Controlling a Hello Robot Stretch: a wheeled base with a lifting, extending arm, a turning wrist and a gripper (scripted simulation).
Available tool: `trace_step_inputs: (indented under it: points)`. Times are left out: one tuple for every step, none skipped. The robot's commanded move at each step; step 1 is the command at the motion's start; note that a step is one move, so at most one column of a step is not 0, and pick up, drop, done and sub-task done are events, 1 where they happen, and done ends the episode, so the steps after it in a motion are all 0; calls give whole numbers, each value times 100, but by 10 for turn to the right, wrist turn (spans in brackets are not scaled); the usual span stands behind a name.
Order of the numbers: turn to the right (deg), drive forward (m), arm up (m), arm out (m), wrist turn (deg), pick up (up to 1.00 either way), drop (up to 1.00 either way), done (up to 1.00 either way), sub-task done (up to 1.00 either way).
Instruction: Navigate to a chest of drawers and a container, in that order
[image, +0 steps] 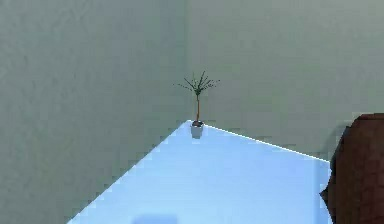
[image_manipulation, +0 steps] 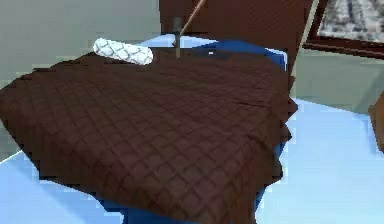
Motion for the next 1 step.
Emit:
trace_step_inputs:
  points:
    - [450,0,0,0,0,0,0,0,0]
